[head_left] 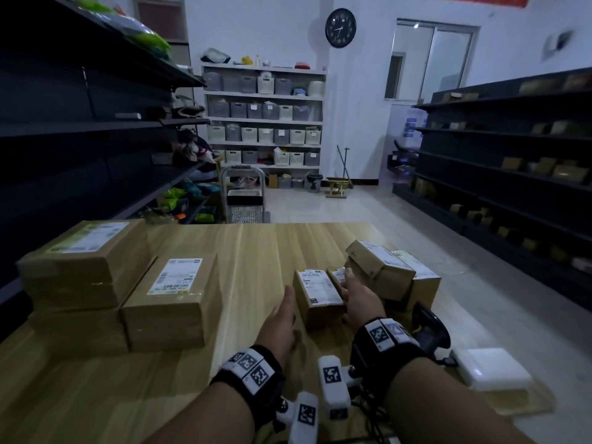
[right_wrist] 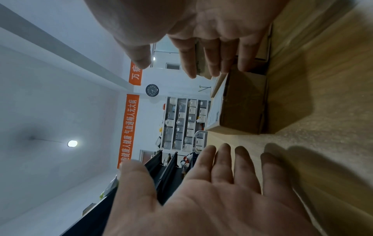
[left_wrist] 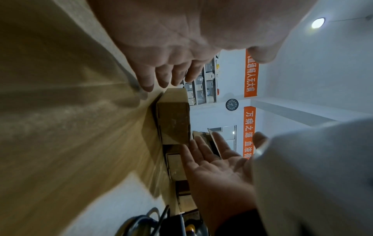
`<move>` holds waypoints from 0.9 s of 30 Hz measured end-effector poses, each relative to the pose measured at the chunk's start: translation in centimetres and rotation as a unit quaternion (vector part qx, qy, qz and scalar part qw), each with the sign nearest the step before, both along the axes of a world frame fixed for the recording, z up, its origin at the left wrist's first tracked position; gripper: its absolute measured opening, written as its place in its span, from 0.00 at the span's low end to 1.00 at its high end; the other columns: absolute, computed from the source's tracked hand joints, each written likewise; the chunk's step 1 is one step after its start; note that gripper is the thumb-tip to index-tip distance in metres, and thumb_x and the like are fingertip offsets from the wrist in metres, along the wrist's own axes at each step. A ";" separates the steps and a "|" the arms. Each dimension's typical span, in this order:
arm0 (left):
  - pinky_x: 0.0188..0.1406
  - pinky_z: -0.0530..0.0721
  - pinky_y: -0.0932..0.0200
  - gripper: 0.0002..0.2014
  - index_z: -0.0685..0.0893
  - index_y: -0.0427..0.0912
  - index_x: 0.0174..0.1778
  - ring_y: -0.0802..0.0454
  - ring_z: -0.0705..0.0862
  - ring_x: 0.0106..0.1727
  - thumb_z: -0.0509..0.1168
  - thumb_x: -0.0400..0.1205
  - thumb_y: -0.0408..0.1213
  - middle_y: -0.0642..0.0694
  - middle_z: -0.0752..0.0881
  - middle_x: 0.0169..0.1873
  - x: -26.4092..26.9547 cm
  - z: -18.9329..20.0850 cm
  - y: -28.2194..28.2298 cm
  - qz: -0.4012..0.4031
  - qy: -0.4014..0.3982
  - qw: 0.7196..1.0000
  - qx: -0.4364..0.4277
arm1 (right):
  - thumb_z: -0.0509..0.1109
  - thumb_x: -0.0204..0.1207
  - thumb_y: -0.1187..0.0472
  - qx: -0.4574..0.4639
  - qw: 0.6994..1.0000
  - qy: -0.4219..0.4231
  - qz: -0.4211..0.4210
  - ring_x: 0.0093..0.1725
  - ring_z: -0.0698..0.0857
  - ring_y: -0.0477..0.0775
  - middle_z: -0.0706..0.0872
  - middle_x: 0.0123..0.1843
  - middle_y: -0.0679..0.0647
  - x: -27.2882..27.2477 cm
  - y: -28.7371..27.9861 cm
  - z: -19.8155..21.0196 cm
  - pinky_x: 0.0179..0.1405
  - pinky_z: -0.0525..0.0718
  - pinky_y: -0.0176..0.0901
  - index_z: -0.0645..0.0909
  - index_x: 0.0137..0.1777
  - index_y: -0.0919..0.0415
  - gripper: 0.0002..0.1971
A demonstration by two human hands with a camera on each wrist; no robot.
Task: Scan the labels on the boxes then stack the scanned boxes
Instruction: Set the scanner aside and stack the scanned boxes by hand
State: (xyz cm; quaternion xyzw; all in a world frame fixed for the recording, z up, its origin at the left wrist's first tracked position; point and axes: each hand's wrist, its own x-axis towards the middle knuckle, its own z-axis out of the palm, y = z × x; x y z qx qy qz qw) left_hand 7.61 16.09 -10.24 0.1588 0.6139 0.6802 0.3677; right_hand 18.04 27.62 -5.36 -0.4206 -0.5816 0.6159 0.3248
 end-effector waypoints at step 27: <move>0.40 0.85 0.72 0.33 0.82 0.44 0.79 0.72 0.88 0.42 0.48 0.95 0.65 0.73 0.81 0.52 -3.2 0.2 -10.7 0.046 -0.033 0.998 0.021 | 0.68 0.89 0.45 -0.160 0.978 0.118 0.056 0.55 0.89 0.55 0.91 0.60 0.63 -7.0 -7.0 -4.9 0.47 0.84 0.48 0.85 0.66 0.67 0.23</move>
